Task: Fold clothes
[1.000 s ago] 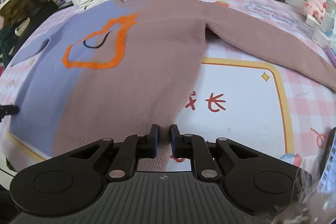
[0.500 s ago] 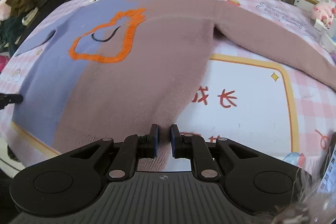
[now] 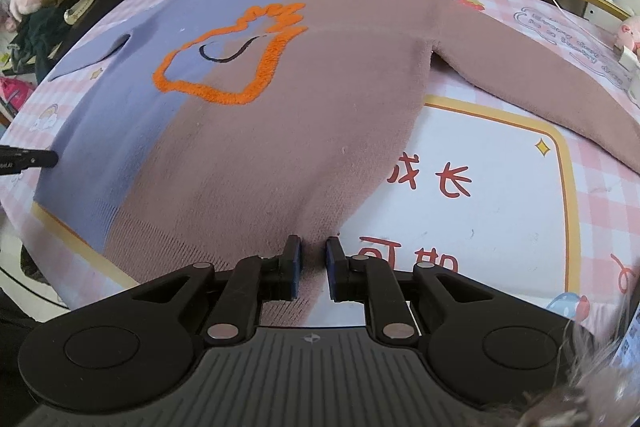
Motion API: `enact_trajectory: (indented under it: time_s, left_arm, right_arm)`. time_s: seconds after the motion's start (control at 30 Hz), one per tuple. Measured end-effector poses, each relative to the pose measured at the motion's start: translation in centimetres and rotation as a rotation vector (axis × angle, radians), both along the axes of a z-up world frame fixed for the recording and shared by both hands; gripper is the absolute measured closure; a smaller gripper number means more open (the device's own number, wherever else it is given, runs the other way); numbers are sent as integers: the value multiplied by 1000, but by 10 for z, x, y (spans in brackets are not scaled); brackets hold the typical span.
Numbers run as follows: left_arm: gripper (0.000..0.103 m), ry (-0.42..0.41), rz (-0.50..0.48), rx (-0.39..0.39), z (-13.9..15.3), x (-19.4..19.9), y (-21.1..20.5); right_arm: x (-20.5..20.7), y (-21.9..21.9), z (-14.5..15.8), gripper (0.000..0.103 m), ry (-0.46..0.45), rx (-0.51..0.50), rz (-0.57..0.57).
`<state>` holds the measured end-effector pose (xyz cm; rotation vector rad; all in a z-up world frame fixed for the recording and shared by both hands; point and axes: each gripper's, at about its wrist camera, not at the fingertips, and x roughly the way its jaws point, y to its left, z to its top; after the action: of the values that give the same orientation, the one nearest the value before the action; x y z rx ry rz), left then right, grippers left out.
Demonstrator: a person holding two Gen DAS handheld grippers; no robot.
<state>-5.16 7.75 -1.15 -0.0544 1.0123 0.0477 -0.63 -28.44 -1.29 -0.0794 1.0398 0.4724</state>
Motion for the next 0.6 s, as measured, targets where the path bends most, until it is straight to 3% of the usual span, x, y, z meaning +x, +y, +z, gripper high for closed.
enact_trajectory:
  time_s: [0.2,0.4,0.47,0.53,0.57,0.6]
  left_arm:
    - [99,-2,18,16,0,0,-3]
    - [92,-10,52,37,1,-1,-6]
    - [80,-25,91,42,4,-2,-10]
    - [59,-63,121,43,10,-4,-15]
    - [53,-89,130,44,13,-5,-18]
    - [45,-114,139,44,17,-6,-21]
  right_arm:
    - [-1,-2,-1,89,-14,5,61]
    - [1,-6,-3,85,-17,24,102]
    - [2,-6,-3,79,-14,31,118]
    - [1,-4,-2,63,-11,34,140]
    - [1,-3,-2,53,-18,24,146]
    - [-1,-1,-1,53,-28,13,150]
